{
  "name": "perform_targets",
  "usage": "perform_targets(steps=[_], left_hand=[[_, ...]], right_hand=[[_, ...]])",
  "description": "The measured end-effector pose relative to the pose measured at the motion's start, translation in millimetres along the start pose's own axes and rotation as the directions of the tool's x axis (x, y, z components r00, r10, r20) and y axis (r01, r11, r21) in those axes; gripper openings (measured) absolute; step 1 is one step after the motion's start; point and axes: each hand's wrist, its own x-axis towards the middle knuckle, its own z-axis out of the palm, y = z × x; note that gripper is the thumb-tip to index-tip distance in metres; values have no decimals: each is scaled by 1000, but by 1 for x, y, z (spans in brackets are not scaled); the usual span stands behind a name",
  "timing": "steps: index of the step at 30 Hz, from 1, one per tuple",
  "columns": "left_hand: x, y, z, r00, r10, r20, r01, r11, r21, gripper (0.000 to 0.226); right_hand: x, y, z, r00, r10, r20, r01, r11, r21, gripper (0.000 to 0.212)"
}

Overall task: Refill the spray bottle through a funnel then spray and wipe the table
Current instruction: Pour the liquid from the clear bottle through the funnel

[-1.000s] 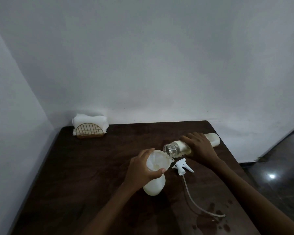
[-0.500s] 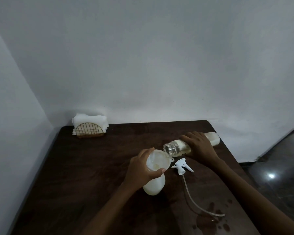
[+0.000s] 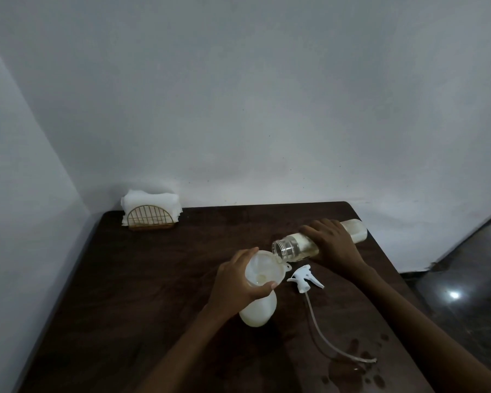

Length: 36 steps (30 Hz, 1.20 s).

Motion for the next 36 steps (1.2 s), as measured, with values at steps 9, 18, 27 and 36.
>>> perform_targets(steps=[9, 18, 27, 36], left_hand=[[1, -2, 1, 1000, 3, 4, -3, 1000, 7, 90], [0, -4, 3, 1000, -5, -3, 5, 1000, 18, 89], [-1, -3, 3, 1000, 3, 8, -3, 1000, 9, 90], [-2, -4, 3, 1000, -1, 30, 1, 1000, -5, 91]], right_hand=[[1, -1, -2, 1000, -1, 16, 1, 1000, 11, 52], [2, -4, -4, 999, 14, 32, -14, 1000, 9, 52], [-4, -9, -3, 999, 48, 17, -49, 996, 80, 53], [-1, -19, -17, 933, 319, 167, -354, 725, 591, 45]])
